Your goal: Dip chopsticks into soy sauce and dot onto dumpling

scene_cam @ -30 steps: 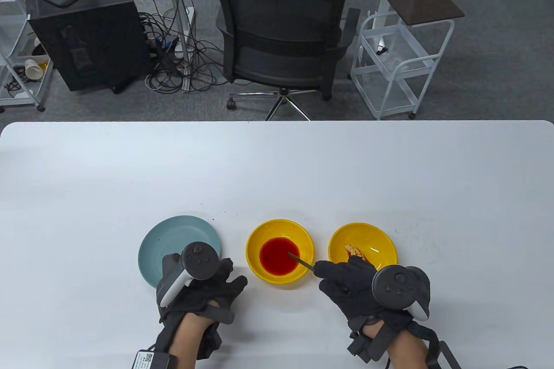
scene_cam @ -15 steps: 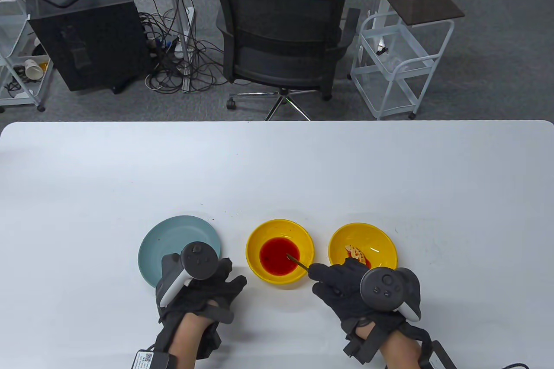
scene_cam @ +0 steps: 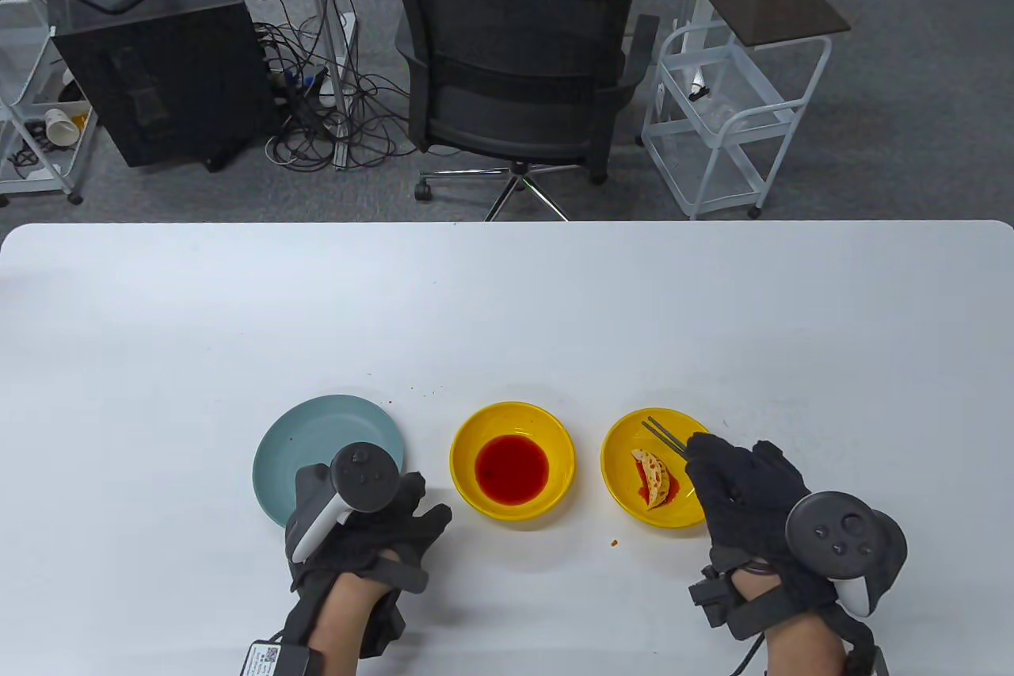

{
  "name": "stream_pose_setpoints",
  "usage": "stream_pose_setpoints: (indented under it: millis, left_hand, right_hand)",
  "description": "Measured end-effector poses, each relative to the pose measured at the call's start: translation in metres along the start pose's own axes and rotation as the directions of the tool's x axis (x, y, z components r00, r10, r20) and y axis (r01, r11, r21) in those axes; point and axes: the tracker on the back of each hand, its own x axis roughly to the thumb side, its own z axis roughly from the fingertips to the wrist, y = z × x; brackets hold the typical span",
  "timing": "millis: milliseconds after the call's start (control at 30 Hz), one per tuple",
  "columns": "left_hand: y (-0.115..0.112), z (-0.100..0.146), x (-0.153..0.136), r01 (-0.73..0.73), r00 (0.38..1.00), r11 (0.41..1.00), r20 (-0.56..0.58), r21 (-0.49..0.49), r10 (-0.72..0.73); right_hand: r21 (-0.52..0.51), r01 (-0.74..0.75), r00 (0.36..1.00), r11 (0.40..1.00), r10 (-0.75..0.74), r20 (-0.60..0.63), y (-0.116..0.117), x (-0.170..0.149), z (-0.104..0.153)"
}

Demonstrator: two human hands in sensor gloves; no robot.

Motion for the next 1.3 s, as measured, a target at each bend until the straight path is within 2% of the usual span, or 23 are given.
stream_pose_setpoints:
  millis: [100, 233, 433, 633, 833, 1000, 1300]
  left_hand:
    - [-0.001, 0.0, 0.001, 0.001, 1.0, 1.0, -0.001, -0.004, -0.001]
    - [-0.001, 0.0, 0.0, 0.004, 1.0, 1.0, -0.003, -0.006, -0.004]
    - [0.0, 0.0, -0.001, 0.001, 1.0, 1.0, -0.011, -0.007, -0.001]
    - [0.0, 0.0, -0.001, 0.002, 1.0, 1.0, -0.009, -0.009, -0.002]
    - [0.0, 0.0, -0.001, 0.001, 1.0, 1.0, -0.011, -0.01, -0.001]
    - [0.0, 0.0, 0.0, 0.003, 1.0, 1.0, -0.011, -0.01, -0.003]
    - [0.0, 0.0, -0.001, 0.001, 1.0, 1.0, -0.012, -0.011, -0.001]
  right_hand:
    - [0.038, 0.012, 0.999, 0.999, -0.011, -0.03, 0.003, -0.006, -0.002]
    - [0.1, -0.042, 0.998, 0.994, 0.046, -0.035, 0.012, -0.006, -0.003]
    - [0.14, -0.07, 0.996, 0.988, 0.076, -0.037, 0.017, -0.003, -0.003]
    - [0.133, -0.06, 0.997, 0.989, 0.067, -0.048, 0.011, -0.003, -0.003]
    - [0.059, -0.013, 1.0, 0.998, 0.013, -0.012, 0.0, 0.002, 0.0]
    - [0.085, -0.019, 1.0, 0.996, 0.017, 0.021, 0.005, 0.005, 0.0]
    - [0.165, -0.068, 0.998, 0.984, 0.07, -0.002, 0.017, 0.003, -0.001]
